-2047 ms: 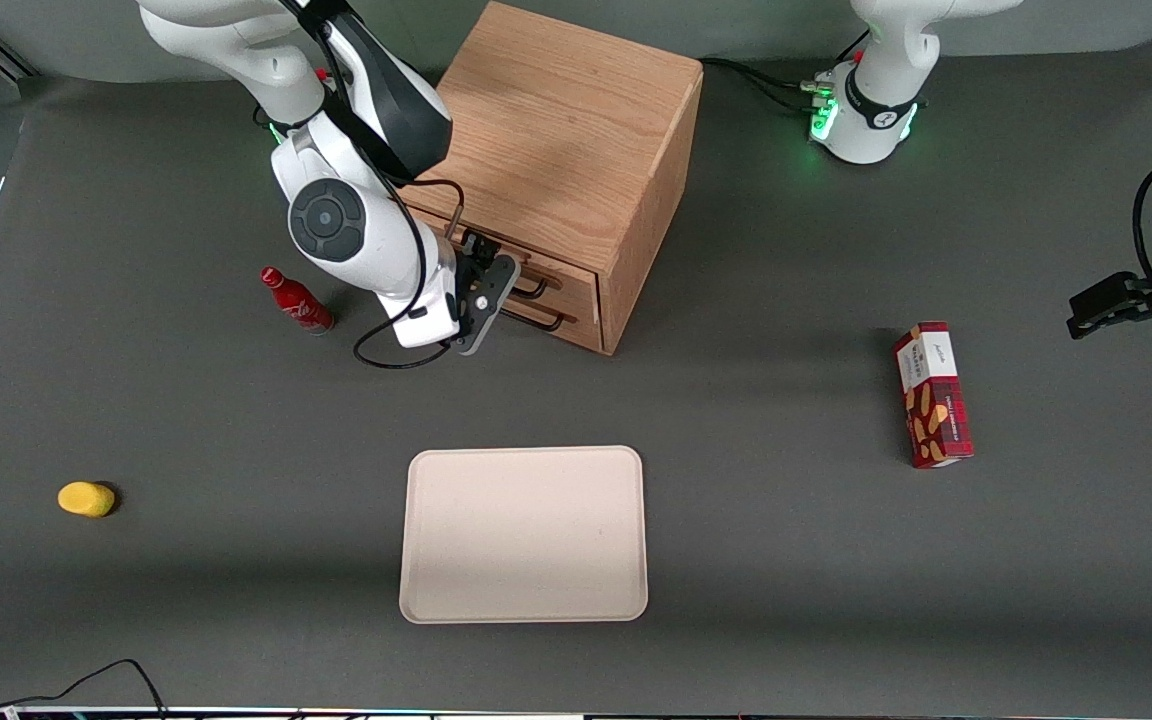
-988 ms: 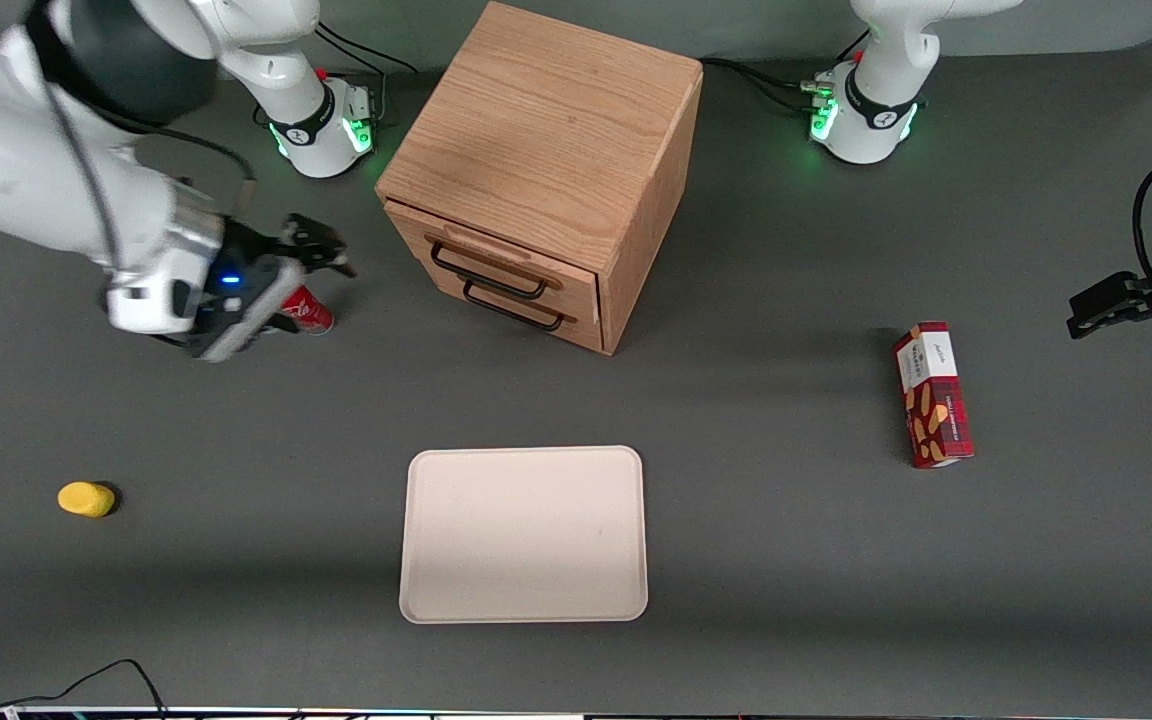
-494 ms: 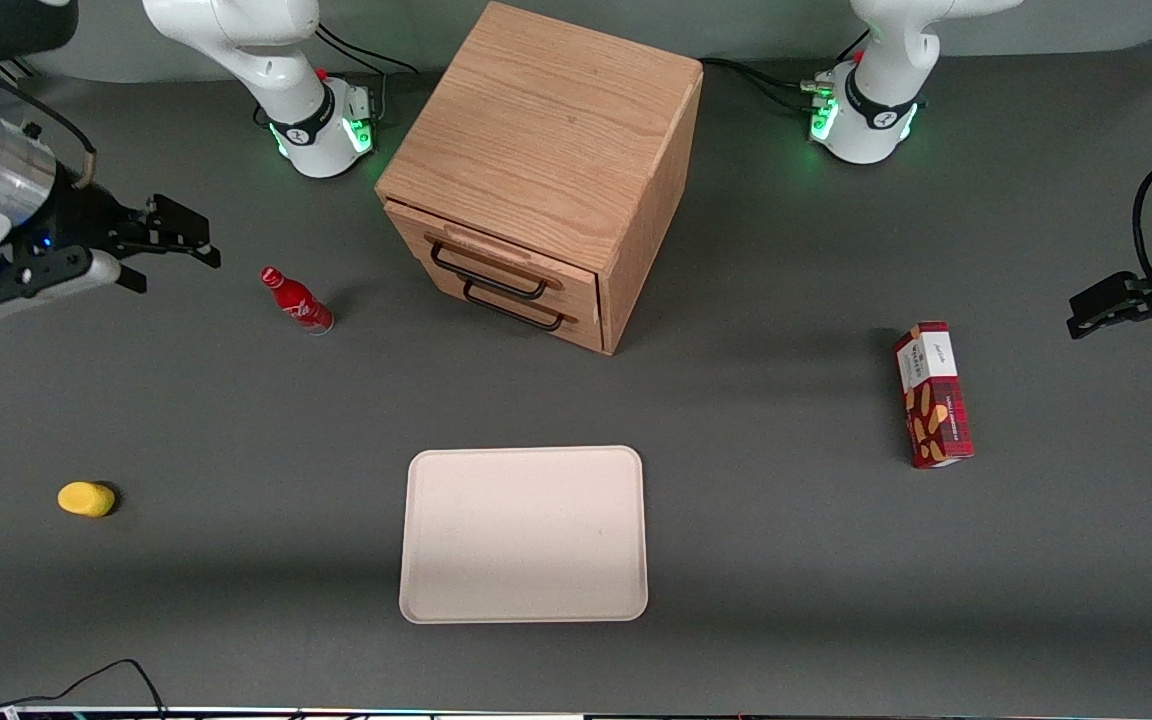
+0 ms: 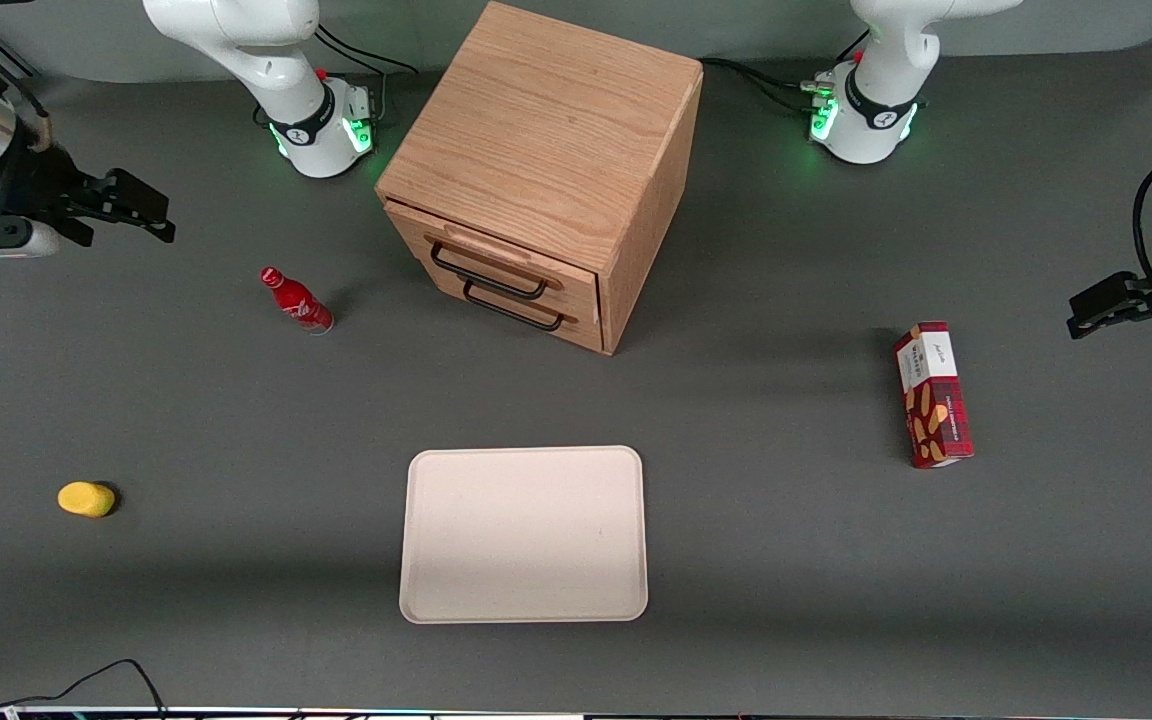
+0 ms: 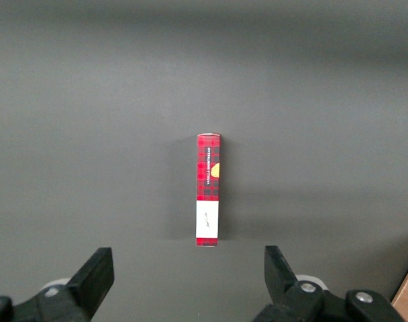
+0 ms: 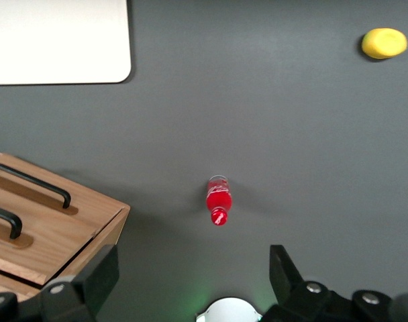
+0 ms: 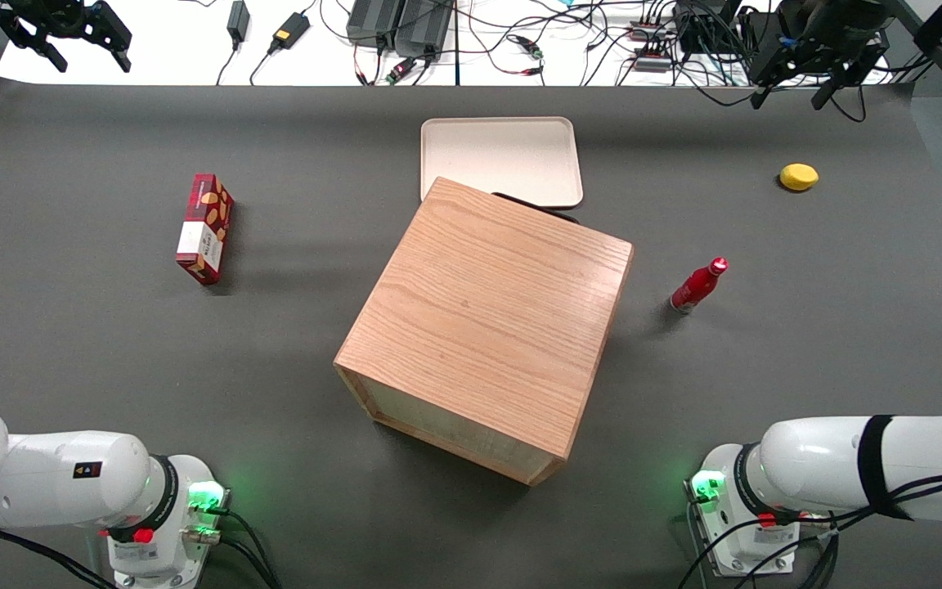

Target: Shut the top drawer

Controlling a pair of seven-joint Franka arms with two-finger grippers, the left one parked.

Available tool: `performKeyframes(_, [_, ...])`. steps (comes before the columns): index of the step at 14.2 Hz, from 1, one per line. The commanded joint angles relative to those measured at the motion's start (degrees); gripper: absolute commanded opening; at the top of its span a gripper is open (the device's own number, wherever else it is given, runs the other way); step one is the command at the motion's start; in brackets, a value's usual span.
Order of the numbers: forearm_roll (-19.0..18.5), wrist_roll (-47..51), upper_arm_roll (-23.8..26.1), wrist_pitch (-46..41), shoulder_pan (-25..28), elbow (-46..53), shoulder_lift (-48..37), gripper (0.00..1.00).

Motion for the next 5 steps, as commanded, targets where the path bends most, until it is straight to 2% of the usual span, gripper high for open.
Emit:
performKeyframes(1, [-1.1,1.0,0.1,2.8,-0.6,-0.9,-0.7,1.00])
performKeyframes(5, [-1.0,0.9,0.1,5.0,-0.5,-0.8,0.4,1.00])
